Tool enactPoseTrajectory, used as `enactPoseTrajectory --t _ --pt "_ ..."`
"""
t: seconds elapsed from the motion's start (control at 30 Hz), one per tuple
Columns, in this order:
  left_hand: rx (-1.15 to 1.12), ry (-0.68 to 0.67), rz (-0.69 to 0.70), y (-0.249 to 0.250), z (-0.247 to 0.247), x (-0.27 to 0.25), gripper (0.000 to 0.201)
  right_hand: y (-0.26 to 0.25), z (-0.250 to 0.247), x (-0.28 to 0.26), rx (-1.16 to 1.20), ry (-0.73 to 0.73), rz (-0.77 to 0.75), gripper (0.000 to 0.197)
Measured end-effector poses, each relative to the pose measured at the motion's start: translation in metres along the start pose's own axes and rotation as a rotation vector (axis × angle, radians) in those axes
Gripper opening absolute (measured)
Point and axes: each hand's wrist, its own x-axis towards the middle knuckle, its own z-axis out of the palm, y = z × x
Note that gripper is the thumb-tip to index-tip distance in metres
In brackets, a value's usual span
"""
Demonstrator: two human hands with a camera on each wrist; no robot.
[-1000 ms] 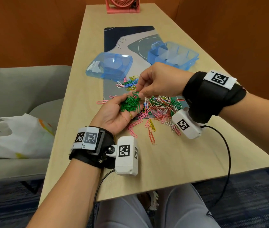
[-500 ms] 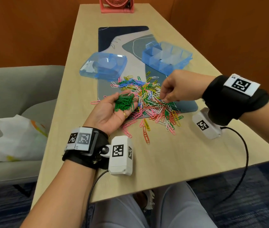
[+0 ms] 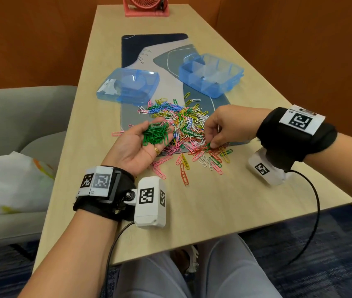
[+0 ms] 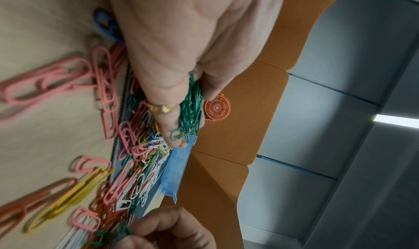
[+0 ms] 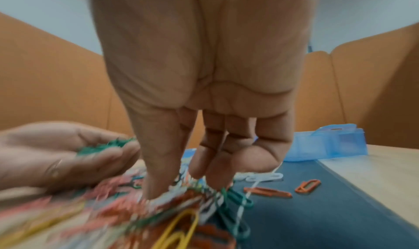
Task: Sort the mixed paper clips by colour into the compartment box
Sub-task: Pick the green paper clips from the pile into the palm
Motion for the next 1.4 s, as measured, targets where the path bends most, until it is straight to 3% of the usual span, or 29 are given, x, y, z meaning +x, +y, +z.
enactPoseTrajectory --t 0.2,0.4,0.57,0.97,1.1,1.27,1.4 --pt "0.031 -0.021 0.0 -0.003 0.003 -0.001 0.037 0.014 -0.015 0.001 -0.039 0.165 0.125 0.011" --pt "0.045 -0.05 0.003 -0.006 0.008 -0.001 0.036 0.018 -0.011 0.002 -0.078 0.127 0.173 0.008" --pt "0.058 -0.056 -0.006 -0.01 0.018 0.0 0.036 0.024 -0.003 0.007 0.108 0.081 0.221 0.011" --pt "0.042 -0.044 -0.047 -0.025 0.037 0.003 0.037 0.021 0.003 0.014 -0.004 0.104 0.178 0.007" --pt "0.021 -0.05 -0.053 -0.025 0.039 0.004 0.037 0.024 0.0 0.013 0.048 0.129 0.169 0.015" --pt "0.021 -0.032 -0.056 -0.029 0.044 0.005 0.036 0.034 -0.002 0.008 0.17 0.159 0.195 0.005" --pt "0.024 -0.013 -0.061 -0.032 0.045 0.009 0.035 0.035 -0.008 0.009 0.167 0.251 0.149 0.009"
